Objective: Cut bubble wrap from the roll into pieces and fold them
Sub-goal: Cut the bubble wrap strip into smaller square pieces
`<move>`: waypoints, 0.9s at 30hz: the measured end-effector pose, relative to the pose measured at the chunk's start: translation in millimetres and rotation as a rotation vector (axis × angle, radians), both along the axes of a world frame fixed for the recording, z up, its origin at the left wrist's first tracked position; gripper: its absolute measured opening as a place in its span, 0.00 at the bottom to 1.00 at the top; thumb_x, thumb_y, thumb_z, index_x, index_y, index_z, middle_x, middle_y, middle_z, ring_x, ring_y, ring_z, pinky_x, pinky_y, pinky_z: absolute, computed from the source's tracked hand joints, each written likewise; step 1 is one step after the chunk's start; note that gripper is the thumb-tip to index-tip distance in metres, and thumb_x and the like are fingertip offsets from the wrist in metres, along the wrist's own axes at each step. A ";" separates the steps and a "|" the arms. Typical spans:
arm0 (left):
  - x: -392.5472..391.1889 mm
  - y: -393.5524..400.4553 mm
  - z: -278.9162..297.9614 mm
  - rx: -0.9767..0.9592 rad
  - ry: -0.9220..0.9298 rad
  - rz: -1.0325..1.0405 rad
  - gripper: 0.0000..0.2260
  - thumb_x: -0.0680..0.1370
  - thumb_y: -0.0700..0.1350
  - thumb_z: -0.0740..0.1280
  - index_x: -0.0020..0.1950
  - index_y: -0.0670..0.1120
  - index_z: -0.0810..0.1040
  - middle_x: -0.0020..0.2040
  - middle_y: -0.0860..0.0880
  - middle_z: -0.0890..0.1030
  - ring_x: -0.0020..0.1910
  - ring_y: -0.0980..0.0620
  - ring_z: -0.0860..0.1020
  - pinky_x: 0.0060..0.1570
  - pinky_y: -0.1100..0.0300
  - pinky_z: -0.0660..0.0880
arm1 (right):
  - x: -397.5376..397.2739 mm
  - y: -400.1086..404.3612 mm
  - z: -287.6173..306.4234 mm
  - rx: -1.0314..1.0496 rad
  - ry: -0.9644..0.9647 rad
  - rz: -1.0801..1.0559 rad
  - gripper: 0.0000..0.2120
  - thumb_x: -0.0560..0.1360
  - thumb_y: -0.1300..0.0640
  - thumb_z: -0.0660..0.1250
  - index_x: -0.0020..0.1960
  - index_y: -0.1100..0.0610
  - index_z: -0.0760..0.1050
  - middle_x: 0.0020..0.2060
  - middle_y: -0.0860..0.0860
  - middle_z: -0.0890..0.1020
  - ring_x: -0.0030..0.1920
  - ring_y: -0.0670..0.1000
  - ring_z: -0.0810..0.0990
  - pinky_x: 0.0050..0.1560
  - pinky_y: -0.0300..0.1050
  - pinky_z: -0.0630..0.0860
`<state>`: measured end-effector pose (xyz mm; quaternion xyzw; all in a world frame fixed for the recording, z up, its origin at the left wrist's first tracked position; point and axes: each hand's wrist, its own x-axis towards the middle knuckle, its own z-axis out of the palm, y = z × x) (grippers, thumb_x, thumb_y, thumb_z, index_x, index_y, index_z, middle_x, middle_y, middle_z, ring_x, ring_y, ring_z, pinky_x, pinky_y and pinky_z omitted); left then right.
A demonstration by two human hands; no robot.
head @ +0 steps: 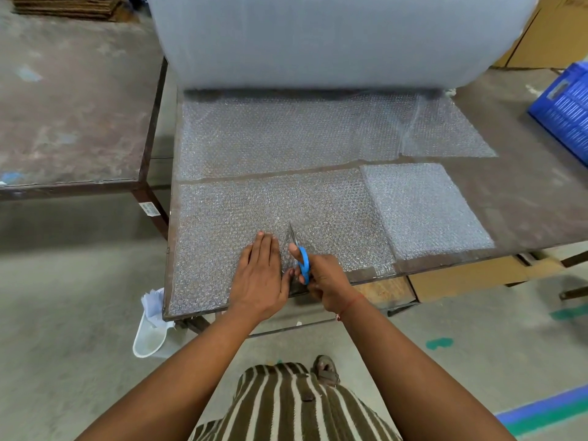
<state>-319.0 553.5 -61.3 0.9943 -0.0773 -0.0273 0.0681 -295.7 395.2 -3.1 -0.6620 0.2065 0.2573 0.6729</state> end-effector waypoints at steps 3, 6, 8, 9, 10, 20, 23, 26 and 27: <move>-4.1 1.2 1.2 -0.064 -0.069 -0.022 0.32 0.86 0.59 0.51 0.84 0.41 0.60 0.85 0.39 0.60 0.87 0.40 0.53 0.84 0.41 0.55 | 5.3 2.1 4.3 0.024 0.025 0.000 0.21 0.75 0.42 0.79 0.33 0.56 0.82 0.33 0.61 0.78 0.26 0.50 0.69 0.21 0.38 0.57; -7.2 2.9 3.2 -0.084 -0.125 -0.061 0.24 0.86 0.57 0.57 0.77 0.44 0.68 0.79 0.41 0.67 0.82 0.40 0.62 0.80 0.41 0.61 | 10.9 3.5 11.3 0.034 0.016 0.000 0.21 0.76 0.42 0.78 0.39 0.59 0.80 0.33 0.61 0.78 0.24 0.50 0.72 0.20 0.37 0.61; -7.8 3.4 4.8 -0.092 -0.144 -0.106 0.22 0.86 0.57 0.58 0.76 0.46 0.69 0.77 0.42 0.68 0.78 0.41 0.66 0.76 0.42 0.65 | 14.9 3.3 13.8 0.018 0.024 0.023 0.23 0.76 0.40 0.77 0.38 0.58 0.79 0.31 0.58 0.78 0.21 0.48 0.70 0.19 0.37 0.60; -8.1 3.8 5.7 -0.086 -0.143 -0.129 0.22 0.86 0.57 0.58 0.77 0.47 0.69 0.77 0.42 0.67 0.76 0.41 0.67 0.74 0.43 0.65 | 16.6 3.3 13.8 -0.002 0.031 0.040 0.25 0.75 0.37 0.77 0.35 0.57 0.79 0.30 0.57 0.78 0.21 0.48 0.68 0.20 0.37 0.59; -8.1 4.3 6.0 -0.070 -0.135 -0.146 0.23 0.86 0.58 0.57 0.78 0.48 0.68 0.77 0.42 0.67 0.76 0.41 0.67 0.73 0.43 0.66 | 18.4 3.2 12.8 -0.021 0.034 0.053 0.26 0.73 0.34 0.77 0.33 0.56 0.79 0.31 0.57 0.78 0.22 0.48 0.67 0.21 0.38 0.58; -4.7 4.3 7.9 0.038 -0.012 -0.184 0.29 0.85 0.69 0.47 0.82 0.58 0.66 0.84 0.39 0.57 0.82 0.39 0.59 0.75 0.38 0.62 | 25.9 -0.4 10.7 -0.032 0.049 0.062 0.26 0.72 0.33 0.77 0.38 0.56 0.79 0.32 0.56 0.80 0.23 0.47 0.64 0.22 0.38 0.58; -5.0 4.3 7.7 0.034 -0.016 -0.184 0.31 0.85 0.70 0.46 0.83 0.58 0.63 0.86 0.39 0.54 0.84 0.39 0.55 0.77 0.38 0.59 | 26.8 -1.1 8.8 -0.010 0.029 0.060 0.25 0.73 0.34 0.78 0.38 0.57 0.79 0.32 0.57 0.80 0.22 0.47 0.64 0.21 0.38 0.58; -5.2 4.0 5.0 0.024 -0.017 -0.191 0.33 0.84 0.71 0.44 0.87 0.59 0.54 0.88 0.39 0.43 0.87 0.41 0.41 0.83 0.40 0.47 | 28.5 0.3 9.3 -0.025 0.017 0.065 0.25 0.74 0.36 0.77 0.36 0.57 0.79 0.31 0.56 0.79 0.21 0.46 0.63 0.21 0.38 0.58; -5.1 3.7 3.4 0.023 -0.006 -0.190 0.34 0.84 0.72 0.44 0.88 0.59 0.50 0.88 0.40 0.39 0.87 0.42 0.35 0.84 0.41 0.42 | 28.8 0.9 10.0 -0.033 0.013 0.063 0.25 0.74 0.36 0.77 0.36 0.57 0.79 0.30 0.55 0.78 0.21 0.46 0.63 0.21 0.38 0.58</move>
